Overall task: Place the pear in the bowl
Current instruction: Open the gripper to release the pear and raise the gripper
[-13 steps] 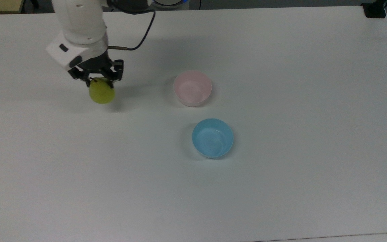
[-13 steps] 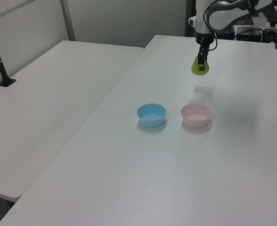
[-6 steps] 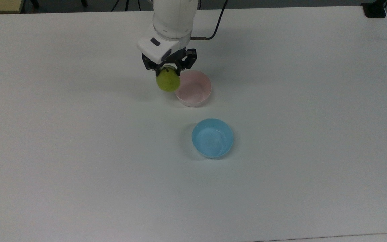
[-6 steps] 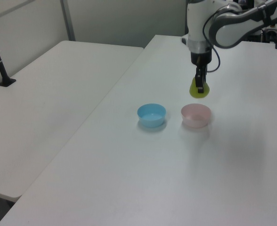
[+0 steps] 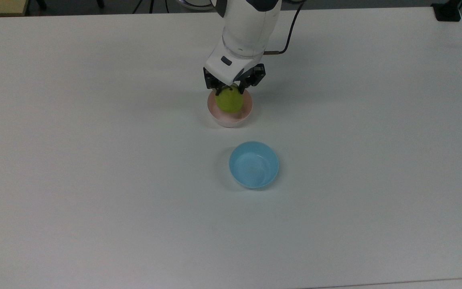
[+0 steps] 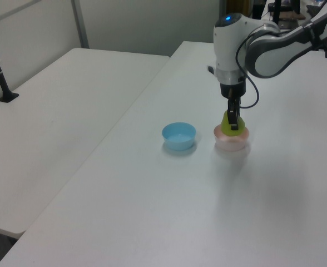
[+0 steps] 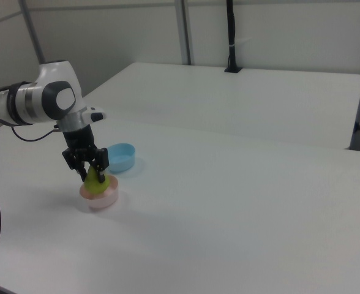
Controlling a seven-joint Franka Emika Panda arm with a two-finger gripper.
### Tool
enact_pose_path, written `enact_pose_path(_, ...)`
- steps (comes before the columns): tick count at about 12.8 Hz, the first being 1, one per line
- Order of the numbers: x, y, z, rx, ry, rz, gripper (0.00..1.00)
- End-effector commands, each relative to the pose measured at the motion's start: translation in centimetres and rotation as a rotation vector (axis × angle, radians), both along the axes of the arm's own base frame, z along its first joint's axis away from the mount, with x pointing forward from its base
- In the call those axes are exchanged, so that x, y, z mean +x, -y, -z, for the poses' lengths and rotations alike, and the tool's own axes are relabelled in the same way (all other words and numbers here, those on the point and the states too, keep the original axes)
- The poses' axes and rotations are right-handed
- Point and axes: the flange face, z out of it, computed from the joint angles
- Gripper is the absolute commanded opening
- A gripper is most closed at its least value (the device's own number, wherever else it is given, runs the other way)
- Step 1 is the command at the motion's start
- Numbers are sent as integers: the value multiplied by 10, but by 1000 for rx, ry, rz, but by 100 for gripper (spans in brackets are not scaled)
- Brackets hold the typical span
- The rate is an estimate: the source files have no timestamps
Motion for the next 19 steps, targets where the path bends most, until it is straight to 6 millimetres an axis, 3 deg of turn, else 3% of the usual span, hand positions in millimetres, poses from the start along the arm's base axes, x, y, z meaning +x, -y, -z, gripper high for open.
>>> enact_pose_path(1, 4, -3, 10, 12, 13, 15, 40)
enact_pose_path(2, 7, -4, 15, 20, 33, 13, 42)
enact_pose_path(3, 10, -3, 20, 20, 35, 12, 55)
enact_pose_path(5, 10, -2, 17, 20, 36, 16, 100)
enact_pose_path(9, 10, -2, -10, 19, 45, 20, 100)
enact_pose_path(14, 10, 27, -102, 8, 54, 82, 100)
enact_pose_path(17, -7, 59, -164, 7, 66, 141, 100)
enact_pose_path(19, -10, 91, -200, 15, 85, 196, 100)
